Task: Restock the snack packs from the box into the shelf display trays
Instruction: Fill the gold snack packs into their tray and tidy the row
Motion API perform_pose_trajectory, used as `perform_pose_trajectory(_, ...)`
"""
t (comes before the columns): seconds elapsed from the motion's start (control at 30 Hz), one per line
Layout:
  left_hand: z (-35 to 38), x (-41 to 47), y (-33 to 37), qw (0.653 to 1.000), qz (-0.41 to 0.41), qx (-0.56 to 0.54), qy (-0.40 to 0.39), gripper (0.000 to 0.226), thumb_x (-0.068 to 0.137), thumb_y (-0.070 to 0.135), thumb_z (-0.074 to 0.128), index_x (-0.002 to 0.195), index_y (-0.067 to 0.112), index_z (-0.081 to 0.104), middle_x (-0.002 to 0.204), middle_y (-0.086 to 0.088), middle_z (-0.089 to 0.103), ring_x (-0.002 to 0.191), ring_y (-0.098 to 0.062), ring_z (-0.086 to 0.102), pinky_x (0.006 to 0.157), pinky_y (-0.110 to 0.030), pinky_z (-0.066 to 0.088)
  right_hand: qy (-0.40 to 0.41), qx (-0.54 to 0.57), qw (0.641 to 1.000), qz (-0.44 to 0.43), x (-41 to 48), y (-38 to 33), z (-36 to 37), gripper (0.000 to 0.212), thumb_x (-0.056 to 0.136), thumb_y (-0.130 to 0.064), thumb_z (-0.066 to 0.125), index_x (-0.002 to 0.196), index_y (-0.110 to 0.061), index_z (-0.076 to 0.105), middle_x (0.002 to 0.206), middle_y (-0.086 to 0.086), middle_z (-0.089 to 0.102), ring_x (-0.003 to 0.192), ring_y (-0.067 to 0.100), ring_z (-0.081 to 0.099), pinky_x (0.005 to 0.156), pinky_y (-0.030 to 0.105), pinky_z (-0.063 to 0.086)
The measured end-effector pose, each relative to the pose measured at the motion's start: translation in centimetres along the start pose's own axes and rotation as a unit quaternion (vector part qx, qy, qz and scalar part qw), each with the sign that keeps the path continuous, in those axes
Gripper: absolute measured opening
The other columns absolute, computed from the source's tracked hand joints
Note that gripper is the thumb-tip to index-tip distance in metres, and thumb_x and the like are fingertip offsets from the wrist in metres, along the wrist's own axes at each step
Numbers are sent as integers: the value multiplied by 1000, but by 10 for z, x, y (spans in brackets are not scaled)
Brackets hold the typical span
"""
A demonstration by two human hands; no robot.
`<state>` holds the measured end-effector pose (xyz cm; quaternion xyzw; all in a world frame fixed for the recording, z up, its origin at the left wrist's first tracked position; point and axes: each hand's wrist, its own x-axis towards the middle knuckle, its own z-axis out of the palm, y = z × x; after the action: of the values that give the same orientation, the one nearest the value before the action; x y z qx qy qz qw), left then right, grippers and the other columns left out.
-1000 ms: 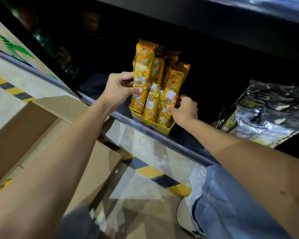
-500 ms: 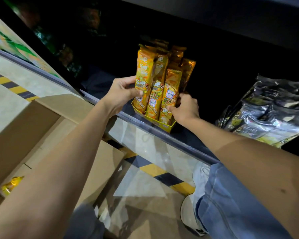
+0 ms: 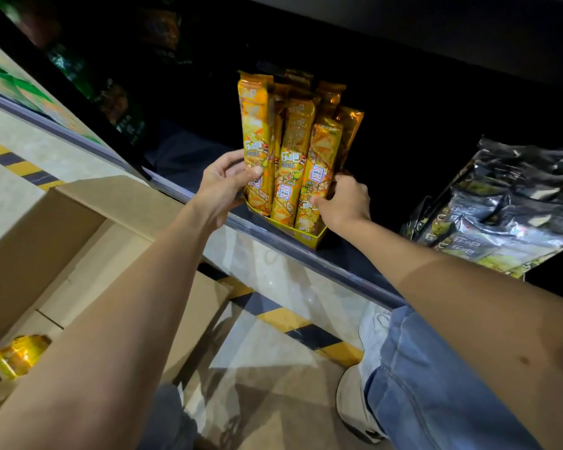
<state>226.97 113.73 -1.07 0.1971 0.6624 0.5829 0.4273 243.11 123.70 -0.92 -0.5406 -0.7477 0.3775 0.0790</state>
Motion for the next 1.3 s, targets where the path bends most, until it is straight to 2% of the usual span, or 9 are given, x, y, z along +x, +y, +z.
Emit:
perform_pose_trajectory(0.07, 1, 1, 0, 1000, -2, 15, -12, 38, 87, 14, 64, 125, 15, 59, 102, 1, 72, 87, -12, 71, 63, -24, 55, 4, -4, 1000, 0, 1, 1, 1, 35, 86, -26, 67, 118, -13, 60, 122, 10, 63, 111, 29, 60, 90, 39, 51)
perform_pose_trajectory(0.17, 2, 1, 0, 999, -5, 34, -18, 37, 87, 14, 63, 124, 12, 62, 92, 6, 75, 84, -10, 71, 63, -20, 55, 12, -9, 1000, 4, 2, 2, 3, 37, 86, -26, 67, 119, -12, 58, 122, 10, 62, 111, 29, 60, 88, 38, 51)
perform_pose_trajectory(0.5, -6, 1, -6, 995, -10, 86, -47, 32, 88, 15, 63, 119, 11, 65, 99, 0, 74, 93, -18, 70, 73, -27, 58, 53, -8, 998, 23, 2, 6, 7, 41, 84, -28, 69, 121, -13, 57, 119, 12, 63, 109, 32, 61, 86, 43, 55)
perform_pose_trajectory(0.7, -5, -4, 0, 992, -5, 114, -56, 28, 89, 12, 62, 117, 12, 64, 89, 8, 75, 86, -9, 71, 65, -20, 55, 50, -16, 998, 39, 2, 3, 8, 37, 85, -26, 68, 118, -13, 58, 119, 12, 63, 109, 32, 61, 85, 40, 54)
perform_pose_trajectory(0.93, 1, -17, 13, 983, 5, 164, -80, 40, 92, 6, 57, 131, 7, 52, 112, -5, 64, 94, -10, 64, 64, -14, 53, 30, 20, 995, 92, -3, -4, -1, 33, 83, -23, 67, 112, -10, 59, 118, 13, 60, 108, 32, 59, 86, 36, 51)
perform_pose_trajectory(1.0, 1, -23, 13, 980, 1, 189, -70, 48, 91, 6, 57, 137, 9, 44, 119, -8, 60, 106, -16, 60, 70, -17, 55, -2, 17, 996, 89, -11, -8, -3, 39, 80, -24, 70, 114, -12, 56, 120, 12, 60, 108, 31, 59, 89, 38, 52)
perform_pose_trajectory(1.1, -4, -31, 22, 974, -15, 226, -15, 65, 89, 17, 62, 146, 17, 31, 138, -12, 48, 125, -26, 49, 98, -42, 47, -26, 5, 996, 83, -26, -20, -9, 52, 76, -26, 74, 121, -14, 51, 123, 12, 58, 110, 30, 58, 91, 39, 52)
perform_pose_trajectory(1.2, -10, -52, 42, 954, -9, 298, 10, 67, 89, 25, 63, 146, 18, 30, 142, -14, 45, 129, -26, 46, 107, -44, 39, -44, -38, 996, 63, -47, -36, -20, 69, 79, -26, 72, 137, -14, 36, 126, 12, 53, 115, 31, 53, 88, 34, 50)
perform_pose_trajectory(1.3, -26, -85, 62, 920, 6, 391, 19, 66, 90, 29, 62, 146, 16, 31, 144, -16, 44, 132, -28, 43, 107, -43, 39, -49, -73, 996, -14, -74, -61, -31, 63, 78, -27, 71, 131, -13, 41, 121, 13, 59, 111, 33, 56, 89, 38, 51)
